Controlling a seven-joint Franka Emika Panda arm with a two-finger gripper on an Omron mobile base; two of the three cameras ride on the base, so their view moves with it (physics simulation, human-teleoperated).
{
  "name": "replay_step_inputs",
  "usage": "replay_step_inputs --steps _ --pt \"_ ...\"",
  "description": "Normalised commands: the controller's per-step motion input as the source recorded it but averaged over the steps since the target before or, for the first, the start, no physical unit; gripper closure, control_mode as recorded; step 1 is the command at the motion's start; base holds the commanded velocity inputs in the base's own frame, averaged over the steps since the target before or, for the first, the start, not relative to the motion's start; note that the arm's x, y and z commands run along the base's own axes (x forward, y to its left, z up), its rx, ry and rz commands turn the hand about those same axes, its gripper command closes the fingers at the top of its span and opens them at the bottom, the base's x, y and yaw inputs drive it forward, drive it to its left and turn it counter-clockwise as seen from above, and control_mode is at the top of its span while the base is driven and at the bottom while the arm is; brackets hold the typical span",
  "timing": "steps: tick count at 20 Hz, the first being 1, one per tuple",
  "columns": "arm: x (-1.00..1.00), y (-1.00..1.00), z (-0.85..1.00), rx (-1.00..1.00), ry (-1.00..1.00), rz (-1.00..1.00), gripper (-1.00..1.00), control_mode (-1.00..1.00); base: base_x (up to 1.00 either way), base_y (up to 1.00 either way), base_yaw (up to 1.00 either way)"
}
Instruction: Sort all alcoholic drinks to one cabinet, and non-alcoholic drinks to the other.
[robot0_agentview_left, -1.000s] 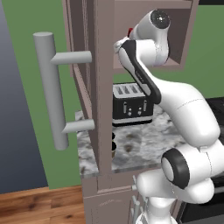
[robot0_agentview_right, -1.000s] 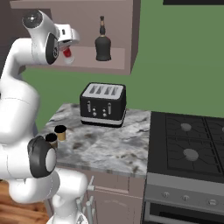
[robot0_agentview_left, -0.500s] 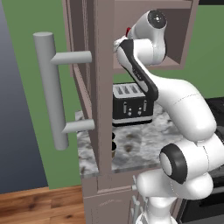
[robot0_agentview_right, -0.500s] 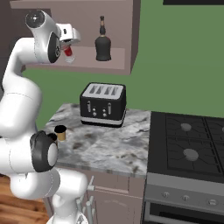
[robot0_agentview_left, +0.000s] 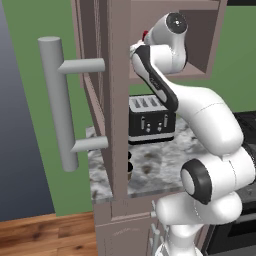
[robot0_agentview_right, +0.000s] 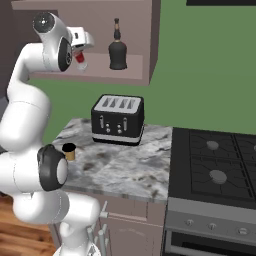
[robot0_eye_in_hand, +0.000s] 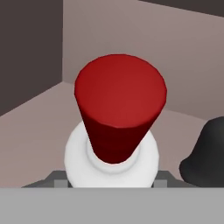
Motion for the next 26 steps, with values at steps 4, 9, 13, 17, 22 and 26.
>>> replay_step_inputs --steps 4,9,13,17,22,26 --pt "0.1 0.0 0.0 0.0 -0.02 0.0 1.0 -1.0 0.0 0.0 0.0" --pt "0.09 0.0 0.0 0.0 -0.02 0.0 1.0 -1.0 0.0 0.0 0.0" --pt "0.08 0.0 -0.05 0.0 0.0 0.0 1.0 -1.0 0.0 0.0 0.0" --pt "0.06 0.01 -0.12 0.0 0.0 0.0 1.0 -1.0 0.0 0.0 0.0" --pt "0.06 0.0 -0.07 0.0 0.0 0.0 1.0 -1.0 0.0 0.0 0.0" --pt "0.09 0.0 -0.1 0.0 0.0 0.0 1.0 -1.0 0.0 0.0 0.0"
